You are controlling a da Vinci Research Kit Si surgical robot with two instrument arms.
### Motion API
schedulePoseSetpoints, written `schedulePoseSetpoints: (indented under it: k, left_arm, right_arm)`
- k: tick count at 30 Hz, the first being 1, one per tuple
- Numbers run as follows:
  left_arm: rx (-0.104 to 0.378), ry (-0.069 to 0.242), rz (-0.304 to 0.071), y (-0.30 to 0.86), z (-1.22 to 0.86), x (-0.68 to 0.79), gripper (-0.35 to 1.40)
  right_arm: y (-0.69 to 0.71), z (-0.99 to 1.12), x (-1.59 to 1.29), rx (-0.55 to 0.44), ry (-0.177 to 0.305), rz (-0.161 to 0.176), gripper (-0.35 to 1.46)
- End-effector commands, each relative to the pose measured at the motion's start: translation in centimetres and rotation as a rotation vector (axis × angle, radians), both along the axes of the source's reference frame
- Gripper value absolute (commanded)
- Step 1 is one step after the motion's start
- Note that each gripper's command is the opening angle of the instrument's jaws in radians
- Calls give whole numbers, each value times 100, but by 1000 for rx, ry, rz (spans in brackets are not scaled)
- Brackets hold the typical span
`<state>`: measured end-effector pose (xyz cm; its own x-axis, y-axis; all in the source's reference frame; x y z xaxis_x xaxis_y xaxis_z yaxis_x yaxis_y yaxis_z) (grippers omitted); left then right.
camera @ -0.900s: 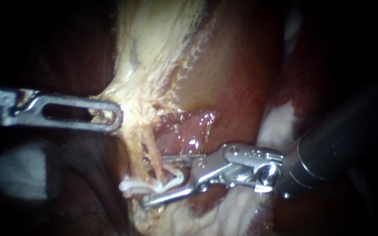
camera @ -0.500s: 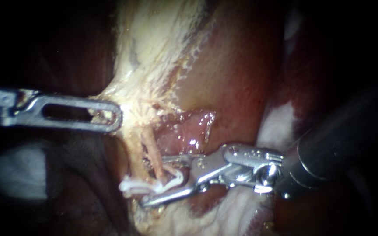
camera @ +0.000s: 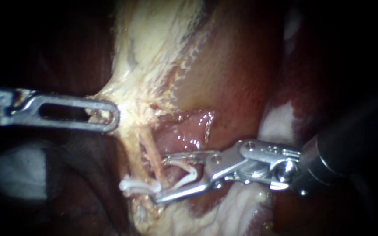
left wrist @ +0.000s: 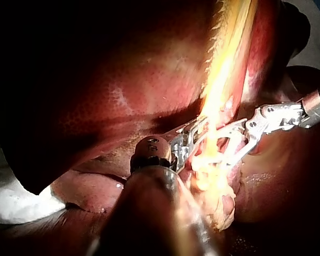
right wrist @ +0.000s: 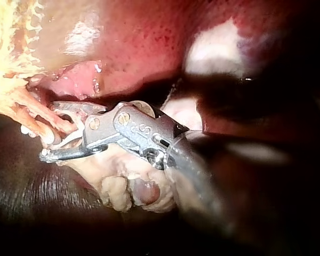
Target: Clipping third clip left tube
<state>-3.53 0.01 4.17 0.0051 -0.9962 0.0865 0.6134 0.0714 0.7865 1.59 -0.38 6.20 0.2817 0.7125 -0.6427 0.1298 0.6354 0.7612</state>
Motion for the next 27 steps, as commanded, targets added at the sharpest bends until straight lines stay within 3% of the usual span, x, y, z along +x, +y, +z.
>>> schedulePoseSetpoints:
  k: [1, 10, 15, 19, 27]
  left_arm:
    - [0, -1, 1, 0, 0, 0, -35]
    - [0, -1, 1, 0, 0, 0, -35]
    - [1, -2, 1, 1, -1, 1, -35]
    - [1, -2, 1, 1, -1, 1, -35]
    - [1, -2, 1, 1, -1, 0, -35]
  right_arm:
    - [3, -4, -3, 2, -1, 2, 60]
    - [19, -57, -25, -16, 8, 26, 60]
    - [18, -81, -19, -27, 27, 32, 60]
    - [16, -83, -8, -28, 26, 35, 60]
    - [10, -64, 13, -35, 26, 36, 60]
